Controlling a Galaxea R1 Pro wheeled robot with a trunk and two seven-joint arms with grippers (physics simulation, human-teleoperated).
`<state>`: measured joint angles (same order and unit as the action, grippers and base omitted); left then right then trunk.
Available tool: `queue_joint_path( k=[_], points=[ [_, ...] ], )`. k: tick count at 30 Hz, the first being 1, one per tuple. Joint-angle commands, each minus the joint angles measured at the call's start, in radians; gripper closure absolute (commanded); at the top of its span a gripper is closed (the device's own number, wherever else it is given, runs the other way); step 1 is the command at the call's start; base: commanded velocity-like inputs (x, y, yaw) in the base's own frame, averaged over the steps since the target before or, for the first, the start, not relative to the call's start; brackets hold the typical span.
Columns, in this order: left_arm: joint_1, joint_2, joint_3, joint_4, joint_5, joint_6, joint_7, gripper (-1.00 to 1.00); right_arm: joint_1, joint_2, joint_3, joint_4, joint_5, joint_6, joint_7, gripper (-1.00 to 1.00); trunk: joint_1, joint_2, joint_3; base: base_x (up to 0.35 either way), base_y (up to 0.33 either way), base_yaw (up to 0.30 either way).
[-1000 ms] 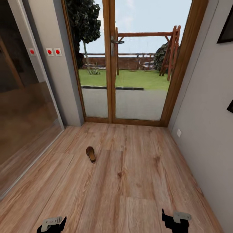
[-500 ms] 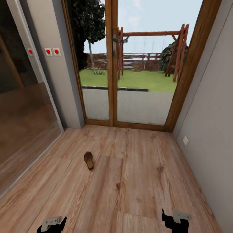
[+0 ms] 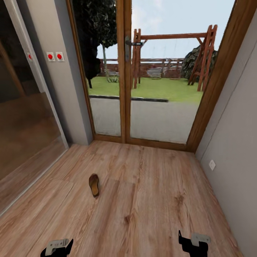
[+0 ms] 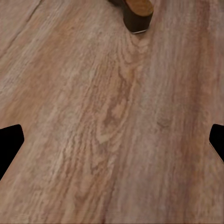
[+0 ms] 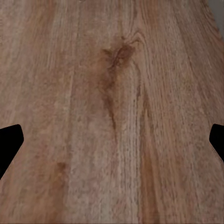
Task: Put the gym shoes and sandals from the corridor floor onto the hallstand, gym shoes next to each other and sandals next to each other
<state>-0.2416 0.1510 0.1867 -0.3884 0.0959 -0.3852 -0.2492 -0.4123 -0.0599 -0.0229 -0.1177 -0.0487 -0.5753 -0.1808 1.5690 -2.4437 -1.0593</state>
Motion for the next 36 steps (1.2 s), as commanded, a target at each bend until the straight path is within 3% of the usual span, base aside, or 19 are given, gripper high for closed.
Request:
queue_joint_path(
  k=[1, 25, 36],
  points=[
    [-0.001, 0.0, 0.004, 0.001, 0.01, 0.0, -0.01, -1.0, 0.0, 0.0, -0.002, 0.001, -0.005, -0.004, 0.003, -1.0, 0.0, 0.0, -0.001, 0.282, -0.165, 0.196],
    [-0.001, 0.001, 0.005, 0.0, 0.01, 0.0, -0.01, -1.0, 0.0, 0.0, -0.002, 0.001, -0.005, -0.004, 0.003, -1.0, 0.0, 0.0, -0.001, 0.293, -0.113, 0.266],
    [-0.001, 0.001, 0.009, 0.001, 0.008, 0.0, -0.01, -1.0, 0.0, 0.0, -0.002, 0.001, -0.005, -0.004, 0.003, -1.0, 0.0, 0.0, -0.001, 0.032, -0.002, 0.277]
  ],
)
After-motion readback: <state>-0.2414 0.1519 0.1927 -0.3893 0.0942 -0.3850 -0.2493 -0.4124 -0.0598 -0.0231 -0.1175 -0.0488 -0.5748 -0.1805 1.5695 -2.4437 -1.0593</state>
